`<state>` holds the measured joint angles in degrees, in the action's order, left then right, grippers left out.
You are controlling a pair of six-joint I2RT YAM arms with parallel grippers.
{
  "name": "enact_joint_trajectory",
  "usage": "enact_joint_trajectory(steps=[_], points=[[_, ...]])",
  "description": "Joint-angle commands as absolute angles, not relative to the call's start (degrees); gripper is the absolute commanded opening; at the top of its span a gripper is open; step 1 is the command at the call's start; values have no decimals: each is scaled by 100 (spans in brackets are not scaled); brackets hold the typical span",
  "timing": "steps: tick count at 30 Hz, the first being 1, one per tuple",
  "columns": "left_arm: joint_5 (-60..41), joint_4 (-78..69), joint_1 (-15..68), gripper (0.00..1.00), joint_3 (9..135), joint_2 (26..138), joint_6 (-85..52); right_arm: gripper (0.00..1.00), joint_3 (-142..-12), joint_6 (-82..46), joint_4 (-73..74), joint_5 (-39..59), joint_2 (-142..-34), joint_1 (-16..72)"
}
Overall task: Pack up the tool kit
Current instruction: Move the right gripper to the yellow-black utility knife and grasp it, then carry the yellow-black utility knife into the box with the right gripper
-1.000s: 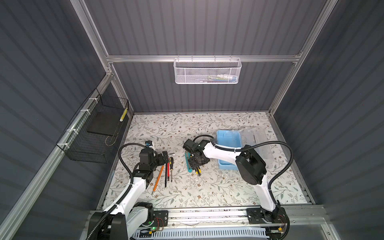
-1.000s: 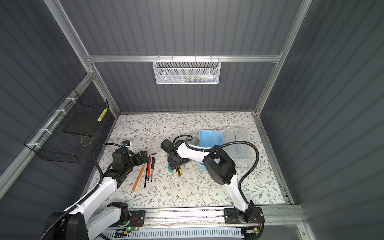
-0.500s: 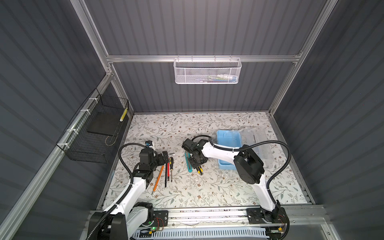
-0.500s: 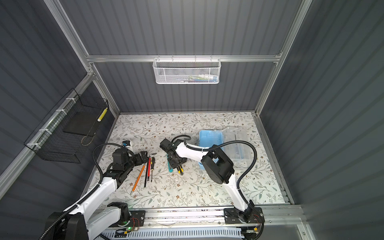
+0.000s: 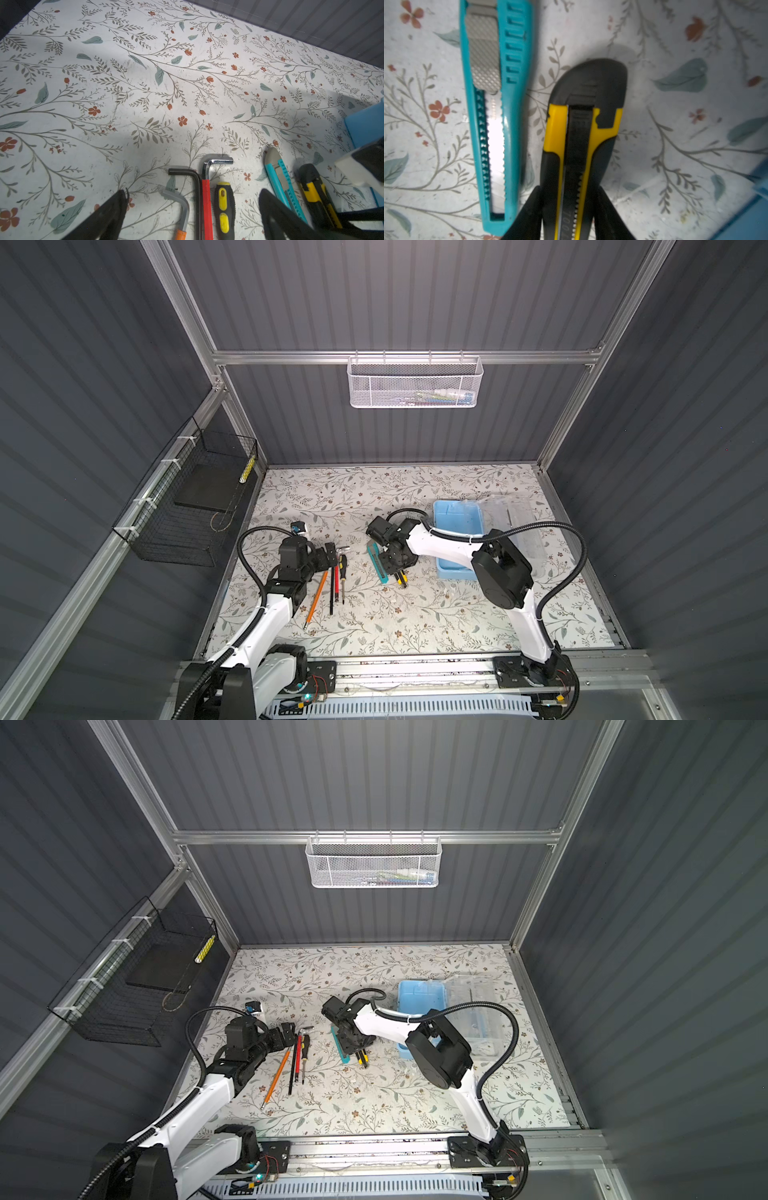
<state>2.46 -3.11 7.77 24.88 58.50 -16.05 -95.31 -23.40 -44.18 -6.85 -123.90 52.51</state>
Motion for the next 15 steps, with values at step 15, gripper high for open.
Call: enact_joint_trajectory(steps=[15], points=[[166, -391, 765, 99, 2510, 5845, -1503, 27, -8090, -2147, -4643, -1557, -9629, 3926]])
